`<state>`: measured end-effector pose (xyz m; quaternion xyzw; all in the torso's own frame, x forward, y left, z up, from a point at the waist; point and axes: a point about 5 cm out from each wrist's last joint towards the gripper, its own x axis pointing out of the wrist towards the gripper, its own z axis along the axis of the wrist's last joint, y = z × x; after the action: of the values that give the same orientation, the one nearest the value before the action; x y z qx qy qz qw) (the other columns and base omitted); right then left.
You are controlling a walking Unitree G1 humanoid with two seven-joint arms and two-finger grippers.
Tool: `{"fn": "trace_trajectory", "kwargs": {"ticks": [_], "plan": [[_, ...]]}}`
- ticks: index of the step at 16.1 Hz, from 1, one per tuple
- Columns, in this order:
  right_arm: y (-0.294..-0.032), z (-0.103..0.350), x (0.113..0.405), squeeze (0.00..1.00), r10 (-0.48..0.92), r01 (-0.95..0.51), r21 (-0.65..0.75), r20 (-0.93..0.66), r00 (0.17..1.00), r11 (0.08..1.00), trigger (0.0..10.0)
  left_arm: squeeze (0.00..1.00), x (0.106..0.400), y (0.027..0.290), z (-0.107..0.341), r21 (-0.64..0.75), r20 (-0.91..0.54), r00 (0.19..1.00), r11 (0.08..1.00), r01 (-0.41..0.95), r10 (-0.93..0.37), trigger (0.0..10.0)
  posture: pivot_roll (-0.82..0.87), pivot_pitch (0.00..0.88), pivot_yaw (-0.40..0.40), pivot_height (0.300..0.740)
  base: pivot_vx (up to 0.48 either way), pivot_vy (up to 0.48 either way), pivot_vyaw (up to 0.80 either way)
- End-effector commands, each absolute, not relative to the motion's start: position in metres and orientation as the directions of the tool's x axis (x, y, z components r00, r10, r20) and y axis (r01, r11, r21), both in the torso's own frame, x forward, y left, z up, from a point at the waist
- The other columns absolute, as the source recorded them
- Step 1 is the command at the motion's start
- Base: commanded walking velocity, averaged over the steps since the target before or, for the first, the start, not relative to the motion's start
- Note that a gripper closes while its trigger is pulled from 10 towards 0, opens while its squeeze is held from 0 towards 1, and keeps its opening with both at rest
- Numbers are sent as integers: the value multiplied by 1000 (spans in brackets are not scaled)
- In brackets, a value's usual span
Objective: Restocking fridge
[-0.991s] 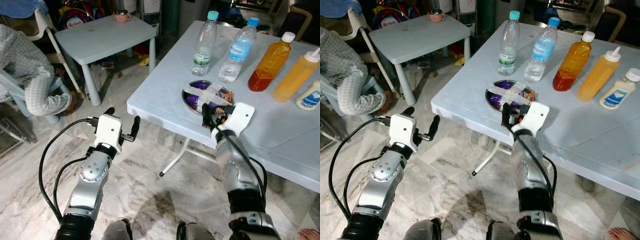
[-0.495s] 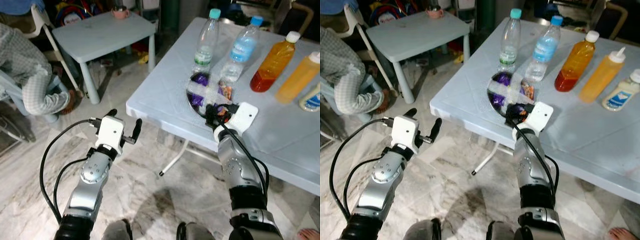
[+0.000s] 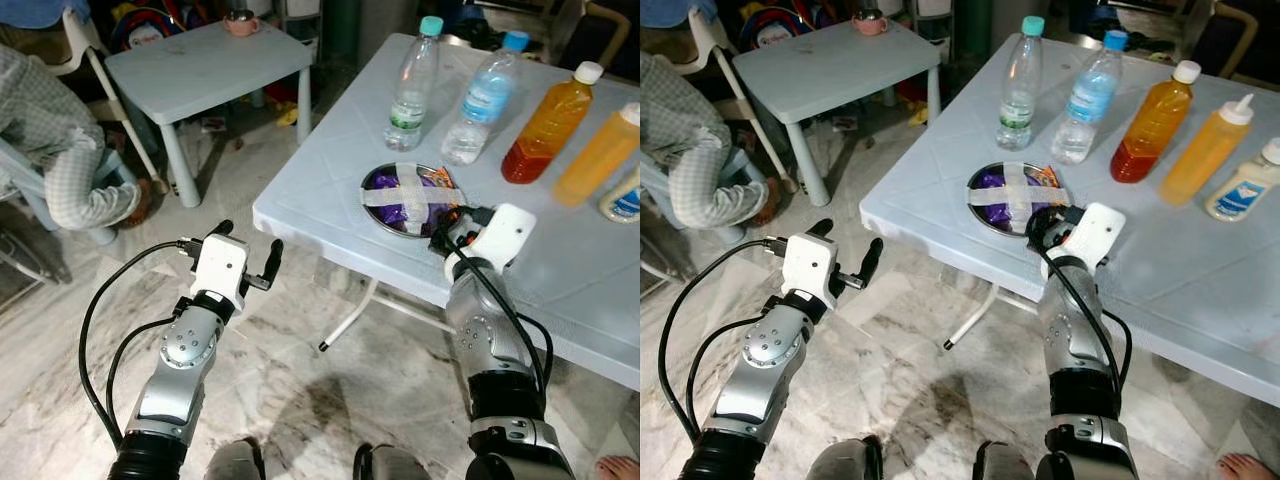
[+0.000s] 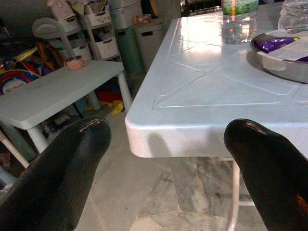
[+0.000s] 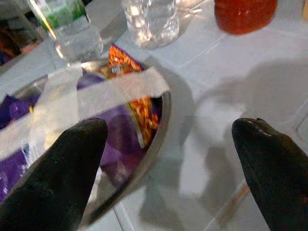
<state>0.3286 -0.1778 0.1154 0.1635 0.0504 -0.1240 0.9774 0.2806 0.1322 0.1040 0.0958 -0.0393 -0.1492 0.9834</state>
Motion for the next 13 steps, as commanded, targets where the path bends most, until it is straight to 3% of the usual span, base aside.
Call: {"fn": "trace_trajectory", "kwargs": {"ticks": [1, 7, 12, 13], "plan": [[-173, 125, 331, 0, -217, 245, 330, -120, 969, 912, 10000, 0, 280, 131, 107, 211, 55, 952, 935, 285, -303, 10000, 57, 108, 2, 740, 0, 0, 0], [-157, 126, 331, 0, -173, 237, 454, -179, 969, 859, 10000, 0, 280, 131, 107, 209, 58, 953, 937, 281, -298, 10000, 60, 111, -2, 740, 0, 0, 0], [-152, 122, 319, 0, -169, 266, 465, -239, 956, 844, 10000, 0, 280, 131, 107, 207, 57, 953, 937, 281, -298, 10000, 53, 114, -5, 740, 0, 0, 0], [-151, 121, 317, 0, -174, 278, 474, -252, 952, 835, 8157, 0, 280, 130, 107, 205, 58, 952, 937, 282, -300, 10000, 53, 114, -4, 740, 0, 0, 0]]}}
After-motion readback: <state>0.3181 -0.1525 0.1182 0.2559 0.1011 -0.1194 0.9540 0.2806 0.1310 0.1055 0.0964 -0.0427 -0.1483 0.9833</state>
